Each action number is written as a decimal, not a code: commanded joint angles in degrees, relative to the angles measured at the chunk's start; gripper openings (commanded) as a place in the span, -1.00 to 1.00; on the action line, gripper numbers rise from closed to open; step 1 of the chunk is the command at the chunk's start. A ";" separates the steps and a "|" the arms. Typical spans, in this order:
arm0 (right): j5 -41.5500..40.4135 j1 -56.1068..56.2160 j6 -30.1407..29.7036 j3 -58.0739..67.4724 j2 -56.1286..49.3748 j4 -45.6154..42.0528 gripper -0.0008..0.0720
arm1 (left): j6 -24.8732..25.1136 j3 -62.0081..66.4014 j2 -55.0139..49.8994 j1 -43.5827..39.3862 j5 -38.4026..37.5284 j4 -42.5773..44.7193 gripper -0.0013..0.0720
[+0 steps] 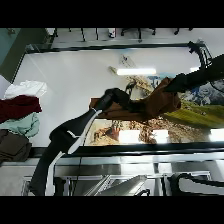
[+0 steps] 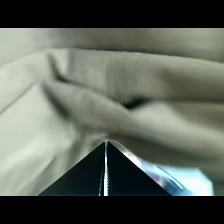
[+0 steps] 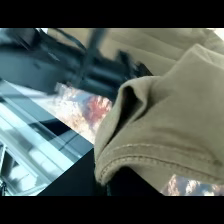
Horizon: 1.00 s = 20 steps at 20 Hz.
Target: Fold the shirts.
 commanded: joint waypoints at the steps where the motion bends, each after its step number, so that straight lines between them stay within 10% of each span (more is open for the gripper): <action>1: 0.63 1.55 2.08 0.13 -0.48 0.20 -0.92 | 3.43 -1.27 9.60 9.07 12.26 -0.20 -0.93; 5: 8.44 8.81 4.79 0.11 -0.50 2.14 -0.92 | 3.72 -1.46 27.54 25.68 19.63 6.01 -0.93; 11: 47.78 38.38 13.03 0.11 -13.40 2.54 -0.91 | 3.87 -1.49 44.19 44.30 22.91 7.13 -0.93; 12: 54.84 43.25 14.25 0.15 -17.79 2.56 -0.58 | 4.63 -1.49 45.22 45.68 23.85 7.08 -0.93; 13: 61.46 47.67 15.52 0.31 -22.45 2.60 0.32 | 5.16 -1.49 45.99 46.66 24.85 7.08 -0.93; 17: 61.48 49.59 16.24 1.75 -25.77 -0.48 0.24 | 5.35 -1.49 47.32 46.95 25.27 6.99 -0.93; 20: 48.41 38.36 16.31 1.84 -18.36 -5.84 0.69 | 5.79 -2.36 47.30 44.41 24.90 6.97 -0.93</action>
